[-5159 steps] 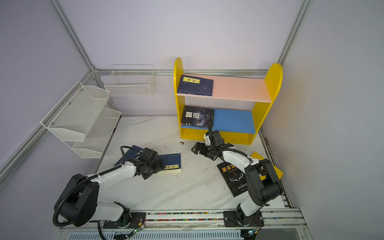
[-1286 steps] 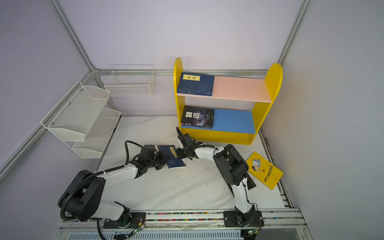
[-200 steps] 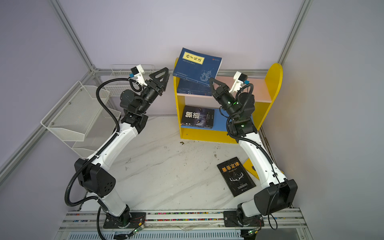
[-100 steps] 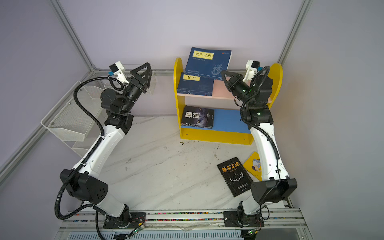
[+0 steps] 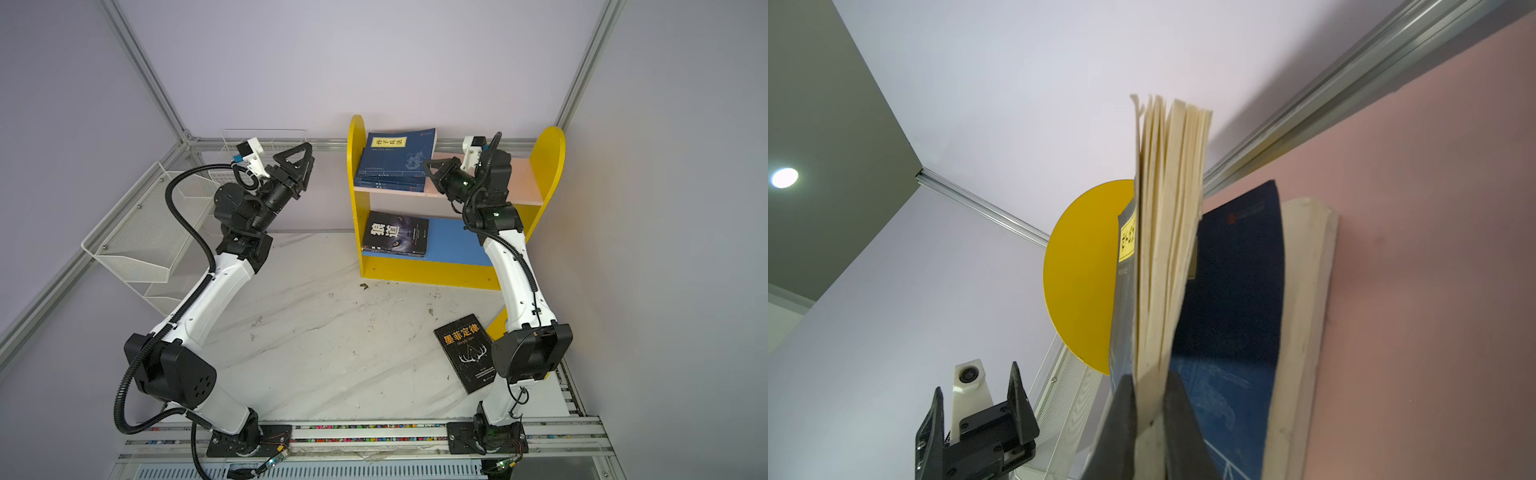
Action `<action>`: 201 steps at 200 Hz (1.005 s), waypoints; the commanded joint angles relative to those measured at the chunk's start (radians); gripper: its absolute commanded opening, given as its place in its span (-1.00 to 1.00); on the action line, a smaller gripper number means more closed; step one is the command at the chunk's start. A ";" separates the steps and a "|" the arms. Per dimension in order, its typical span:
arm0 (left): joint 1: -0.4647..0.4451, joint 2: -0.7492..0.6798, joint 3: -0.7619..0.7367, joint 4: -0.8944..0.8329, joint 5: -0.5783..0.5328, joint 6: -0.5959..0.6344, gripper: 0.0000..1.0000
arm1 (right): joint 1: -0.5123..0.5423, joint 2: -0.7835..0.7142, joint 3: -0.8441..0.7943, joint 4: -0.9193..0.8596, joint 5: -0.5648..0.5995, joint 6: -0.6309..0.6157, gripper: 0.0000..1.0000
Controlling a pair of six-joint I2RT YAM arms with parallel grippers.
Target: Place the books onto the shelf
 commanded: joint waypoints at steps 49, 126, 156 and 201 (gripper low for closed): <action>0.006 -0.042 -0.045 0.048 0.000 -0.024 0.35 | 0.025 0.019 0.076 -0.028 -0.022 -0.038 -0.86; 0.006 -0.026 -0.041 0.062 -0.004 -0.040 0.37 | 0.036 0.029 0.084 -0.091 0.005 -0.088 -0.81; 0.006 -0.017 -0.039 0.076 0.001 -0.054 0.39 | 0.051 0.049 0.130 -0.188 0.068 -0.156 -0.66; 0.008 -0.017 -0.053 0.086 0.003 -0.067 0.40 | 0.088 0.112 0.269 -0.369 0.181 -0.273 -0.62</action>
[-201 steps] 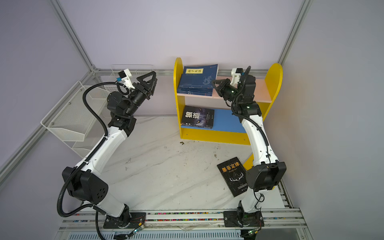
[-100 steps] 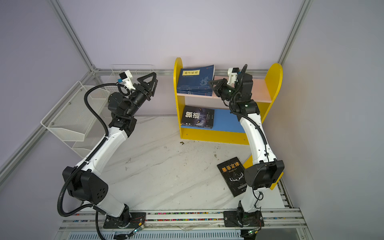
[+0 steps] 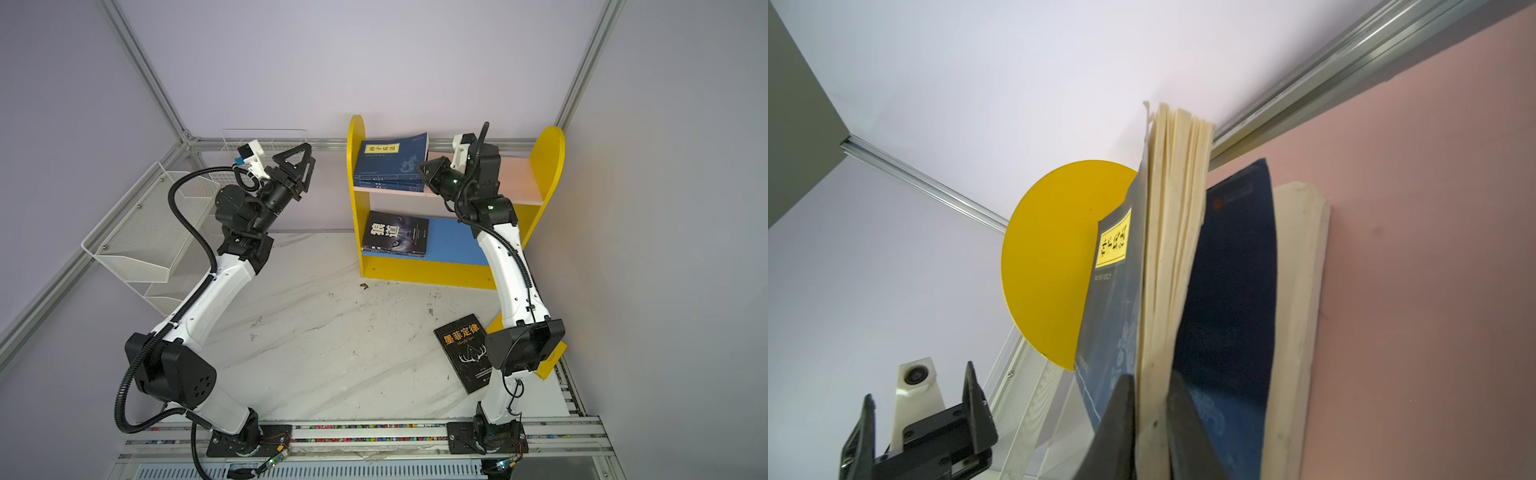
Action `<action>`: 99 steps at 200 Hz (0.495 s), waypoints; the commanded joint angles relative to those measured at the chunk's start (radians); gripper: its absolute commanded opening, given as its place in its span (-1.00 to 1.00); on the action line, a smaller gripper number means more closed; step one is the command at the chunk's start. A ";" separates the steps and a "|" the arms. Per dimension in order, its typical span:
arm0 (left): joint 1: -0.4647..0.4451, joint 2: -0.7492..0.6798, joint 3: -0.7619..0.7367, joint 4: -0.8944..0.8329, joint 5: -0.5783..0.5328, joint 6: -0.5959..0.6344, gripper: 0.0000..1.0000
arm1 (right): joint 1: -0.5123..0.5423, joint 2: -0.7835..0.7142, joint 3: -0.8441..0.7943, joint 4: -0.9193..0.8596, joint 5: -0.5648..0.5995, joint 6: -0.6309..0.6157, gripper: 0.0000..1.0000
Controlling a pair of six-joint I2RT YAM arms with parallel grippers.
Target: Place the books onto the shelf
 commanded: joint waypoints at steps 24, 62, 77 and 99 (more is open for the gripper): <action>0.012 -0.020 -0.039 0.054 0.003 -0.012 0.42 | 0.052 0.062 0.133 -0.173 0.108 -0.134 -0.55; 0.021 -0.012 -0.041 0.078 0.014 -0.039 0.42 | 0.067 0.074 0.168 -0.223 0.177 -0.166 -0.52; 0.023 -0.009 -0.042 0.083 0.016 -0.045 0.43 | 0.074 0.076 0.176 -0.237 0.193 -0.178 -0.52; 0.027 -0.003 -0.043 0.089 0.018 -0.051 0.43 | 0.082 0.083 0.196 -0.260 0.214 -0.192 -0.51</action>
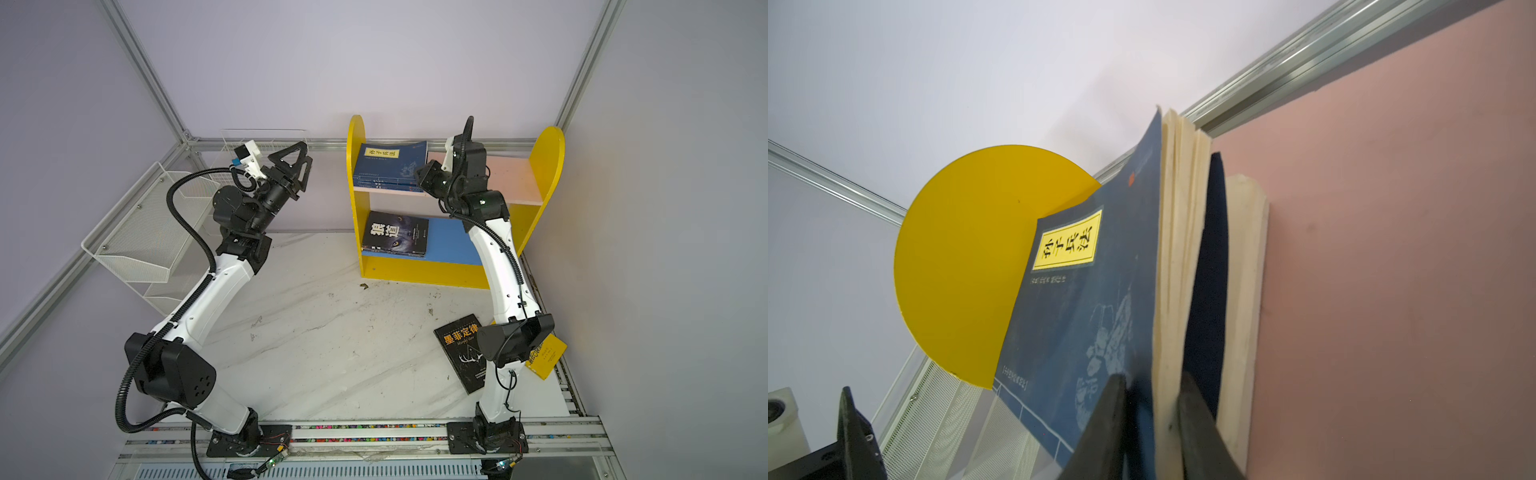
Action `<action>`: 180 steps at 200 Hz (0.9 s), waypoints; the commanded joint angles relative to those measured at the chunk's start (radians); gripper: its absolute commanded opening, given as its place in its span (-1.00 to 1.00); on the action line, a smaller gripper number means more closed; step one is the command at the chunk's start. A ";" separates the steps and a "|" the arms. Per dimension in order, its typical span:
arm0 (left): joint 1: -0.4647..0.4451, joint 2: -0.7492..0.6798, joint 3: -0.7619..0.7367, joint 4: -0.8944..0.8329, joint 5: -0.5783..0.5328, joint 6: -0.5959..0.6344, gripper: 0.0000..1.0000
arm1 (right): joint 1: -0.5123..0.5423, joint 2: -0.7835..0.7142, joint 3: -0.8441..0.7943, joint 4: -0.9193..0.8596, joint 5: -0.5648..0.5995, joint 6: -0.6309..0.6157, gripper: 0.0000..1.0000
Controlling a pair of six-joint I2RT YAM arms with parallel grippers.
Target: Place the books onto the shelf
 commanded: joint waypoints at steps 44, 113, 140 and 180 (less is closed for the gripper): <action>0.014 0.013 -0.031 0.081 0.023 -0.035 0.43 | 0.045 0.014 0.068 -0.089 0.089 -0.081 -0.24; 0.019 0.028 -0.032 0.097 0.037 -0.060 0.44 | 0.047 0.052 0.132 -0.147 0.165 -0.122 -0.01; 0.022 0.024 -0.042 0.101 0.036 -0.063 0.44 | 0.049 0.052 0.145 -0.156 0.199 -0.144 0.05; 0.025 0.024 -0.052 0.109 0.036 -0.072 0.45 | 0.053 0.040 0.145 -0.146 0.222 -0.164 0.19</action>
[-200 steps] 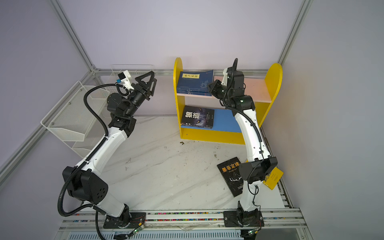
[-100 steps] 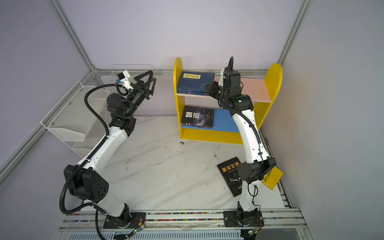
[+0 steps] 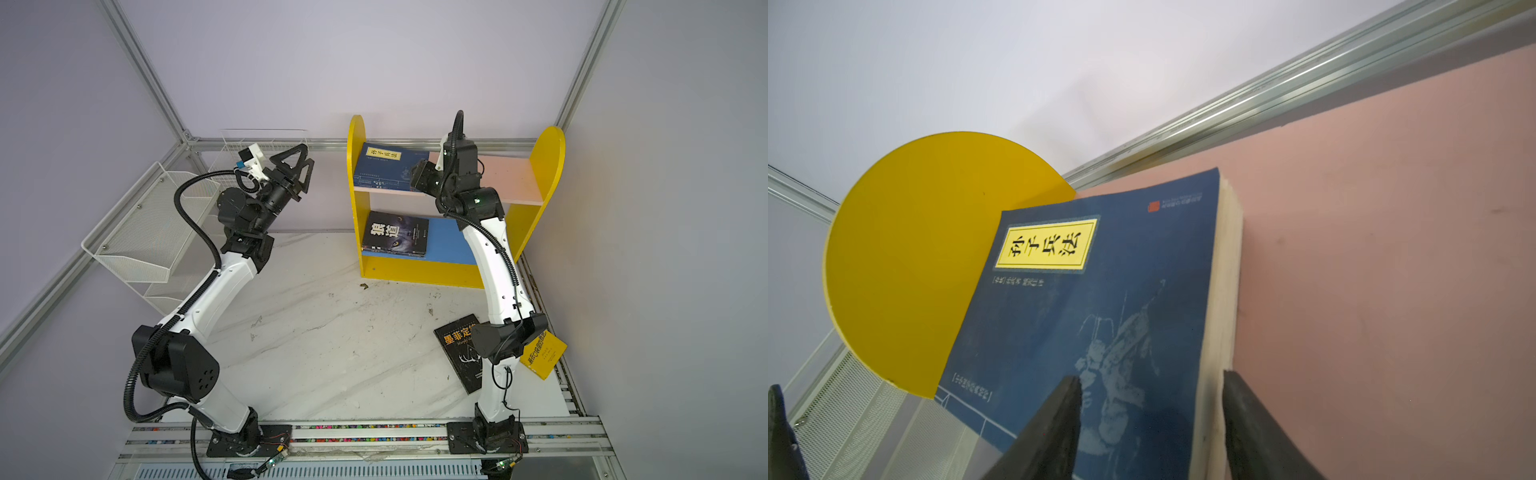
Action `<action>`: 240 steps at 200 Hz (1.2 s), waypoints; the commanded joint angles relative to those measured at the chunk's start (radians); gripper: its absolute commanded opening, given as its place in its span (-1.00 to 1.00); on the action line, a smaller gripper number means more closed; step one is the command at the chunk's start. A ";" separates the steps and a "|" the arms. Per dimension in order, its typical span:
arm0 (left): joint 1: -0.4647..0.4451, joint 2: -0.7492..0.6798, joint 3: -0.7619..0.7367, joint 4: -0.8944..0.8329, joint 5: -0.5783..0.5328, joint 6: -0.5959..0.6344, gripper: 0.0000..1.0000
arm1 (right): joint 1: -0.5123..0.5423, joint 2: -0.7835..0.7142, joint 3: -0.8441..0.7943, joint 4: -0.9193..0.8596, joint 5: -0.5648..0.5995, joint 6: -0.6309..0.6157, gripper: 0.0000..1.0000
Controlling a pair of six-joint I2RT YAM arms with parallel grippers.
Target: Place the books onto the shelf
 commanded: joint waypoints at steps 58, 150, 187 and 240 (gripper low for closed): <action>0.020 -0.033 -0.048 -0.002 0.128 0.080 0.59 | 0.006 -0.105 -0.048 -0.010 0.035 -0.120 0.41; -0.078 -0.394 -0.478 -0.733 -0.091 0.774 1.00 | 0.006 -0.865 -1.170 0.135 0.344 0.119 0.78; -0.161 -0.322 -0.555 -0.707 -0.143 0.718 1.00 | -0.030 -0.950 -1.457 0.083 0.431 0.298 0.95; -0.250 -0.183 -0.541 -0.694 -0.146 0.630 1.00 | -0.302 -0.838 -1.653 0.116 0.311 0.284 0.95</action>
